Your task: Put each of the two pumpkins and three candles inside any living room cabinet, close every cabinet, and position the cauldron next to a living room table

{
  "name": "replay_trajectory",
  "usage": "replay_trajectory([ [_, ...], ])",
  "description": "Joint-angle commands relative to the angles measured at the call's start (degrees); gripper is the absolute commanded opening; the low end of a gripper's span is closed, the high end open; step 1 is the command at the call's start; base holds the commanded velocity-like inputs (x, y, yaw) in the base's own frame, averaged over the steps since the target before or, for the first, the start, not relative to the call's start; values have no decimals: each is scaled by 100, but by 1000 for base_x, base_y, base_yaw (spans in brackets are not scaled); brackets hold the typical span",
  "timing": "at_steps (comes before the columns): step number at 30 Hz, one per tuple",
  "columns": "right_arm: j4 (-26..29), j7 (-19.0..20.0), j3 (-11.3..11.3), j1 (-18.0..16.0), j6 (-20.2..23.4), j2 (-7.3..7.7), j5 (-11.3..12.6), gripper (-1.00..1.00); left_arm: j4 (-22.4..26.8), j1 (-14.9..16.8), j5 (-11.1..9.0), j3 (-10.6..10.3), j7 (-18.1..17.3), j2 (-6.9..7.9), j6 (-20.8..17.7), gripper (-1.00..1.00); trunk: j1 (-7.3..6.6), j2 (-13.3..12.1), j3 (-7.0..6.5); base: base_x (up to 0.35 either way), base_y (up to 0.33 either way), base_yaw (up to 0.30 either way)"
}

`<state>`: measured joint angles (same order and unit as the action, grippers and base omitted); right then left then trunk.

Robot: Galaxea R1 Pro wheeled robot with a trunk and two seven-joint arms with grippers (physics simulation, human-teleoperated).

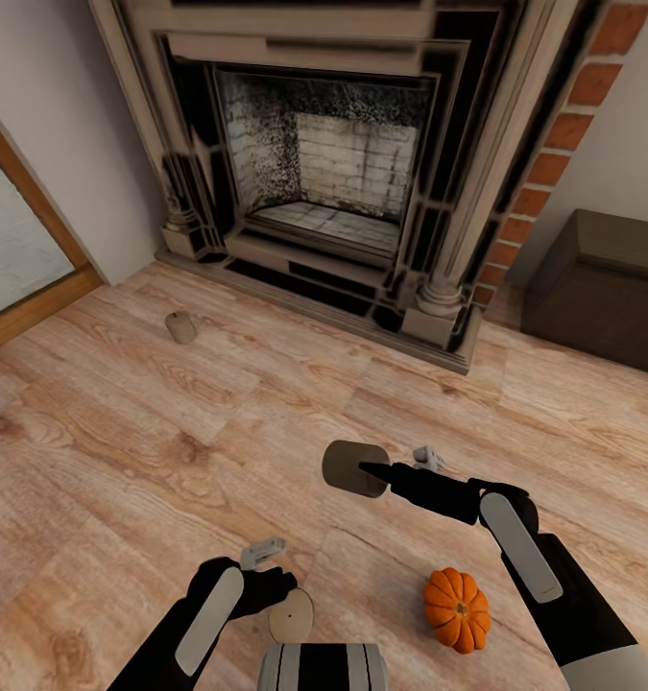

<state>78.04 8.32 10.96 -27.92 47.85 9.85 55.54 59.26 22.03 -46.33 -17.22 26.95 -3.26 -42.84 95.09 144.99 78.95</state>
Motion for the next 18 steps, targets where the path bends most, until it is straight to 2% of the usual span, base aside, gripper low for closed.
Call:
replay_trajectory([
  [1,1,33,2,-3,14,2,-26,-100,6,2,-60,-11,57,1,-5,100,-1,2,4,0,0,0],
  [9,-87,318,-9,-3,14,8,-29,-100,6,2,-45,-401,63,1,-5,100,-1,2,4,0,-11,0],
  [13,-219,502,-22,-3,8,9,-34,-100,6,3,-37,-450,63,1,-5,100,-1,2,4,0,-60,0],
  [18,-242,541,-24,-3,5,9,-34,-100,6,2,-37,-457,63,1,-5,100,-1,2,4,0,-9,0],
])
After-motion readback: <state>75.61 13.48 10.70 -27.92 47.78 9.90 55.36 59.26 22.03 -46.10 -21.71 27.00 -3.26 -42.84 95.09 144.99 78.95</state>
